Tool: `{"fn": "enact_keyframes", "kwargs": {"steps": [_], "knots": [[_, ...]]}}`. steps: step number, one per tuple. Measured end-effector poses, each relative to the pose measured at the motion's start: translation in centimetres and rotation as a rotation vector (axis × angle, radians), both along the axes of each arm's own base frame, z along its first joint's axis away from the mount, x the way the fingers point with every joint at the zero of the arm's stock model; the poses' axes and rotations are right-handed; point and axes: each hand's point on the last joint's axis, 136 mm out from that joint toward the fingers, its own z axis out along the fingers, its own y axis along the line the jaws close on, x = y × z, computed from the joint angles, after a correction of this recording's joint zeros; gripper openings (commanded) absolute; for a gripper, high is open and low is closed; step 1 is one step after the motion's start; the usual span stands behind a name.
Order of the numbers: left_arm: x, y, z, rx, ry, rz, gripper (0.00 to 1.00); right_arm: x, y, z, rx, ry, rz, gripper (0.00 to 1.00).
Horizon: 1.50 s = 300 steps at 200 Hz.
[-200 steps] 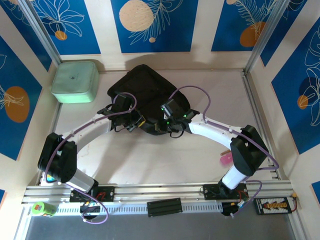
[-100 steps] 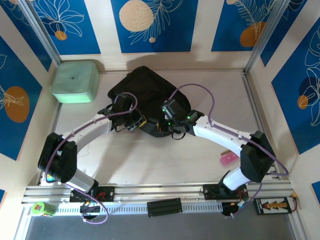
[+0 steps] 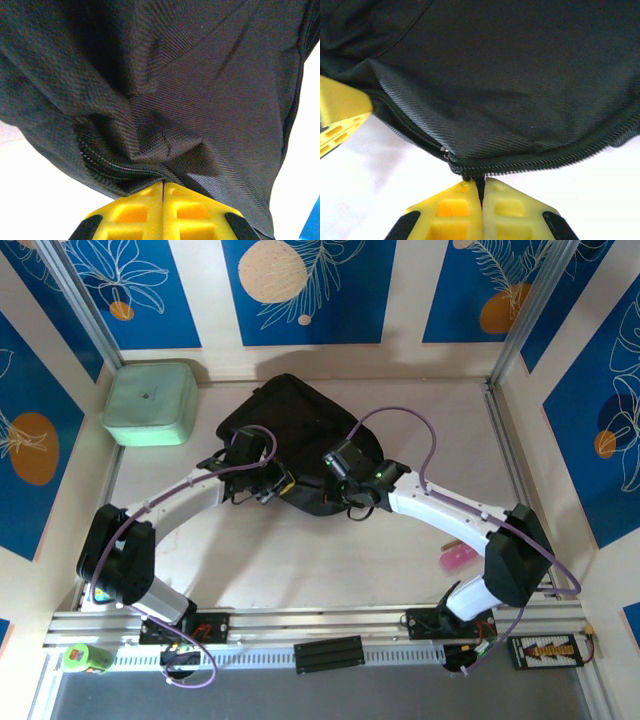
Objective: Pack books, pencil case, and school supplies into a backpack
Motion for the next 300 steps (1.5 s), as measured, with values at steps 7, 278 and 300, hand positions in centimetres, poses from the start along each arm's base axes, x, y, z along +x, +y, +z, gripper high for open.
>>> {"fn": "enact_keyframes", "kwargs": {"steps": [7, 278, 300], "knots": [[0.0, 0.1, -0.1, 0.003, 0.0, 0.002, 0.0, 0.0, -0.4, 0.0, -0.01, 0.001, -0.018, 0.0], [0.3, 0.7, -1.6, -0.092, -0.045, 0.154, 0.0, -1.1, 2.7, 0.9, 0.071, -0.022, 0.228, 0.0], [0.3, 0.5, -1.3, -0.095, -0.049, 0.151, 0.0, -0.9, 1.4, 1.2, 0.042, -0.039, 0.149, 0.0]]}}
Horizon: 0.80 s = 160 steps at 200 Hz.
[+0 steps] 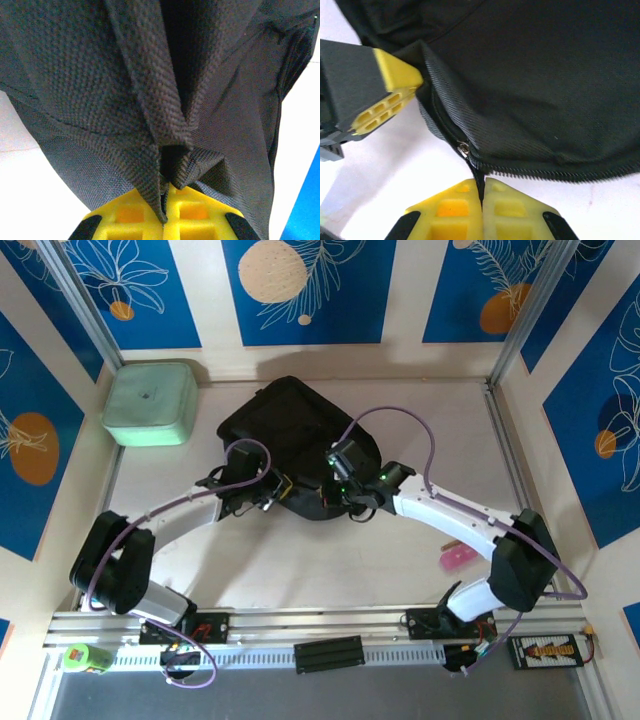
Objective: Pack books, pencil case, and school supplies into a backpack
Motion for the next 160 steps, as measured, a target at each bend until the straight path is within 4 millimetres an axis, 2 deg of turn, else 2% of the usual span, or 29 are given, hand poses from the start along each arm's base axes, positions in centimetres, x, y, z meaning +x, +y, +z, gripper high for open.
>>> {"fn": "enact_keyframes", "kwargs": {"steps": [82, 135, 160], "knots": [[-0.2, 0.1, 0.3, 0.015, 0.009, -0.006, 0.0, 0.9, -3.2, -0.6, -0.019, 0.041, -0.204, 0.0], [-0.3, 0.6, 0.0, 0.04, 0.016, -0.015, 0.0, 1.6, -5.0, -0.8, -0.033, 0.07, -0.263, 0.0], [-0.1, 0.6, 0.3, 0.048, 0.004, -0.026, 0.0, 2.2, -5.2, -0.6, -0.005, 0.059, -0.239, 0.0]]}}
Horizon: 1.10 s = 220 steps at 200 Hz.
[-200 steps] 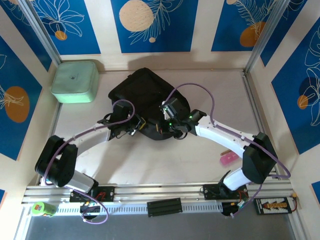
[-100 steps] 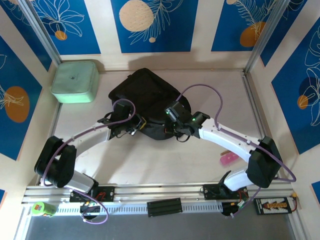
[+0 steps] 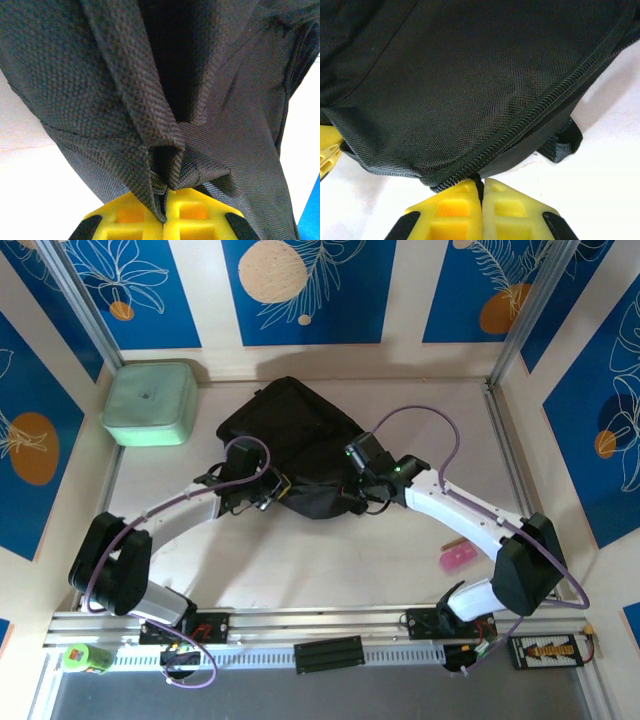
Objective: Pack books, pencil case, and school supplies into a backpack
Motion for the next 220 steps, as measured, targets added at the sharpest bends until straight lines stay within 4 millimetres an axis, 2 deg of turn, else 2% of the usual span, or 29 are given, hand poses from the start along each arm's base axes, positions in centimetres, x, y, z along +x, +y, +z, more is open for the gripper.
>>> {"fn": "enact_keyframes", "kwargs": {"steps": [33, 50, 63, 83, 96, 118, 137, 160, 185, 220], "knots": [[0.5, 0.5, 0.5, 0.019, -0.017, -0.01, 0.0, 0.2, 0.6, 0.7, 0.031, -0.027, 0.076, 0.0], [1.1, 1.3, 0.8, 0.036, -0.029, -0.013, 0.0, 0.1, 1.7, 1.0, 0.067, -0.036, 0.152, 0.0], [1.7, 2.3, 1.0, 0.056, -0.044, -0.012, 0.22, 0.0, 3.1, 1.3, 0.116, -0.043, 0.234, 0.0], [2.4, 4.4, 0.9, 0.11, -0.064, 0.0, 0.46, -0.5, 6.0, 0.9, 0.169, -0.025, 0.379, 0.0], [2.3, 5.7, 1.2, 0.145, -0.072, 0.017, 0.55, -0.7, 8.3, 0.4, 0.187, -0.011, 0.461, 0.0], [1.5, 7.2, 2.6, 0.16, -0.116, 0.048, 0.61, -0.7, 12.6, 0.6, 0.231, -0.018, 0.58, 0.0], [-0.2, 8.1, 3.5, 0.143, -0.145, 0.069, 0.63, -0.6, 15.5, 0.8, 0.277, -0.032, 0.654, 0.0], [-1.9, 8.3, 2.8, 0.089, -0.131, 0.096, 0.61, -1.0, 17.9, 0.8, 0.325, -0.037, 0.72, 0.0], [-2.8, 8.0, 1.1, 0.034, -0.066, 0.123, 0.57, -1.7, 18.6, 0.5, 0.347, -0.026, 0.753, 0.0], [-1.9, 7.2, 0.9, -0.017, -0.057, 0.141, 0.55, -2.1, 18.9, 0.7, 0.36, -0.026, 0.773, 0.0]]}}
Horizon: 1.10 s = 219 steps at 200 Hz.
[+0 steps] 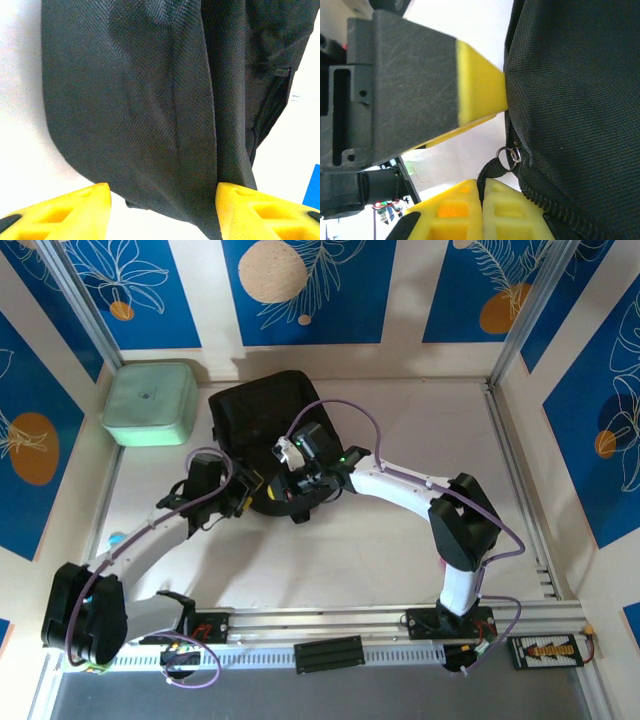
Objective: Pack books, pencil case, and school supplies into a backpack
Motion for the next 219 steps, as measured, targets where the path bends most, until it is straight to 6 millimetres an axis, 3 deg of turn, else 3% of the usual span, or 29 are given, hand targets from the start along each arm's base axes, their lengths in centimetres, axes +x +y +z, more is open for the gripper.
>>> {"fn": "enact_keyframes", "kwargs": {"steps": [54, 65, 93, 126, 158, 219], "knots": [[0.9, -0.6, -0.4, -0.034, 0.017, 0.012, 0.4, -0.3, 0.2, -0.1, -0.003, -0.012, 0.014, 0.0], [0.9, -0.6, -0.4, -0.035, 0.018, 0.016, 0.32, -0.4, 0.3, -0.2, -0.007, -0.017, 0.015, 0.0], [0.8, -0.2, -0.5, -0.007, 0.033, 0.022, 0.0, -0.6, 0.4, -0.6, -0.036, -0.037, 0.003, 0.0], [0.3, 0.7, -1.1, 0.057, 0.069, 0.036, 0.0, -0.6, -1.6, -1.8, -0.142, -0.087, -0.094, 0.0], [0.4, 0.6, -0.5, 0.064, 0.071, 0.021, 0.0, 0.3, -3.1, -1.0, -0.202, -0.142, -0.222, 0.0], [-0.1, 1.8, -1.5, 0.119, 0.111, 0.041, 0.0, 1.3, -6.9, -2.4, -0.343, -0.115, -0.413, 0.0]]}}
